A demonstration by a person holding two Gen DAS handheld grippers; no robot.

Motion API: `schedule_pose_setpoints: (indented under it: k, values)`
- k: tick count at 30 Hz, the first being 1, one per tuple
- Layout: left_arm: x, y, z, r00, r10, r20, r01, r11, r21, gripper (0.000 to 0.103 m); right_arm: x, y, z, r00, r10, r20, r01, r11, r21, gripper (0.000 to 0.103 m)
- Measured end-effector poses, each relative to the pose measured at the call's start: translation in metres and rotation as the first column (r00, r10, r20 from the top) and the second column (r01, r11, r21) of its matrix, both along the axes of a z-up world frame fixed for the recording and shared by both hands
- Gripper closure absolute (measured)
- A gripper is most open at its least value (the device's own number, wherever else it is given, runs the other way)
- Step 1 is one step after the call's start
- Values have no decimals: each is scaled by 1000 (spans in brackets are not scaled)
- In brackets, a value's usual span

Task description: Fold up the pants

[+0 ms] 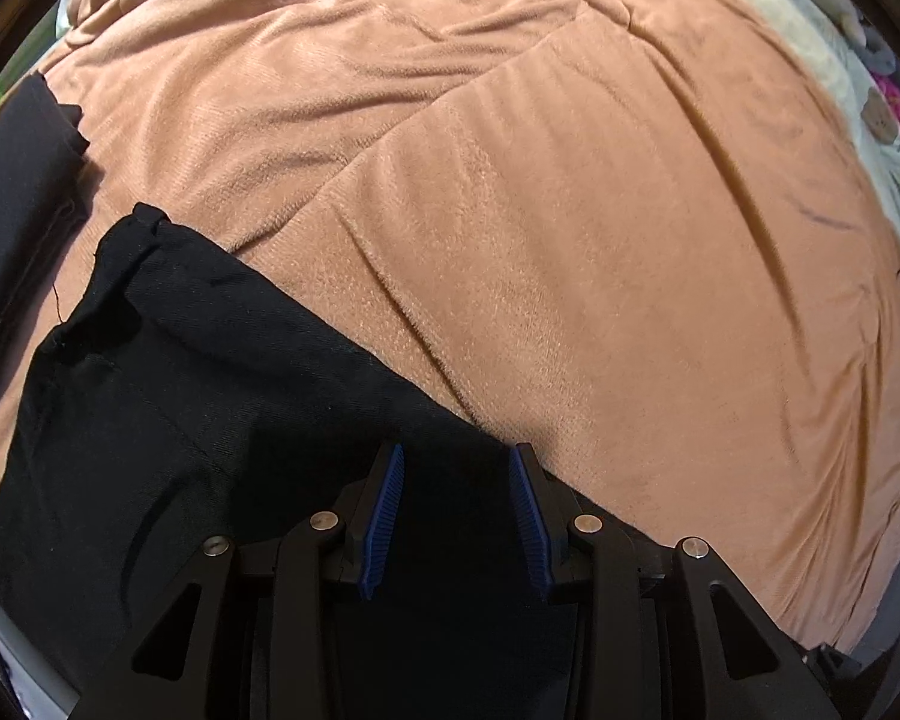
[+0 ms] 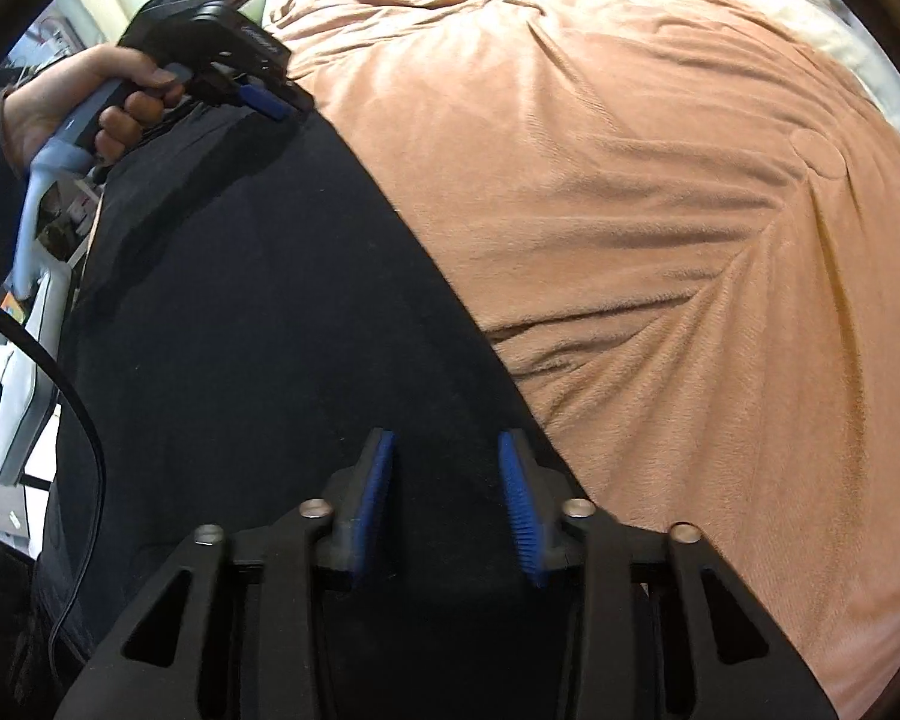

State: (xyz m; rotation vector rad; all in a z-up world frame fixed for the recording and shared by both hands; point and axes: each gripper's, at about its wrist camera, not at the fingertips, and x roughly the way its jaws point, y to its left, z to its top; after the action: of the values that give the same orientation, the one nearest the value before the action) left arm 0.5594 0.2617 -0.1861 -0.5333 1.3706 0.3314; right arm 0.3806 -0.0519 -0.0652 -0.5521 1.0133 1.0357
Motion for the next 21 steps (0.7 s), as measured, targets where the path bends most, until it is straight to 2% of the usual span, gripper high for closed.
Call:
schedule_pose_setpoints:
  k: [1, 2, 5, 6, 7, 9, 14, 21]
  values:
    - [0, 0, -1, 1000, 1, -7, -1, 1000, -5, 65, -2, -1, 1, 1000, 4, 8, -4, 1000, 1, 93]
    - [0, -1, -2, 1000, 2, -10, -2, 1000, -9, 65, -5, 0, 1, 1000, 6, 18, -6, 1000, 1, 98]
    - [-2, -2, -3, 1000, -1, -13, 1, 1000, -12, 67, -14, -2, 2, 999, 13, 48, -14, 1000, 24, 101]
    - [-3, -2, -3, 1000, 0, -14, 0, 1000, 1, 76, -16, -3, 2, 998, 11, 57, -13, 999, 30, 102]
    - [-5, 0, -2, 1000, 14, -8, -14, 1000, 17, 92, -18, -5, 3, 998, 7, 68, -9, 999, 36, 103]
    - [-9, 4, 1, 999, 34, 23, -34, 999, -5, 99, -22, -6, 4, 996, -6, 86, 2, 999, 45, 103]
    - [-21, 17, 11, 993, 65, 94, -61, 997, -50, 102, -29, -7, 12, 991, -30, 134, 23, 998, 52, 103]
    - [-20, 23, 17, 990, 65, 124, -57, 996, -64, 102, -24, -14, 23, 981, -77, 177, 70, 997, 45, 103]
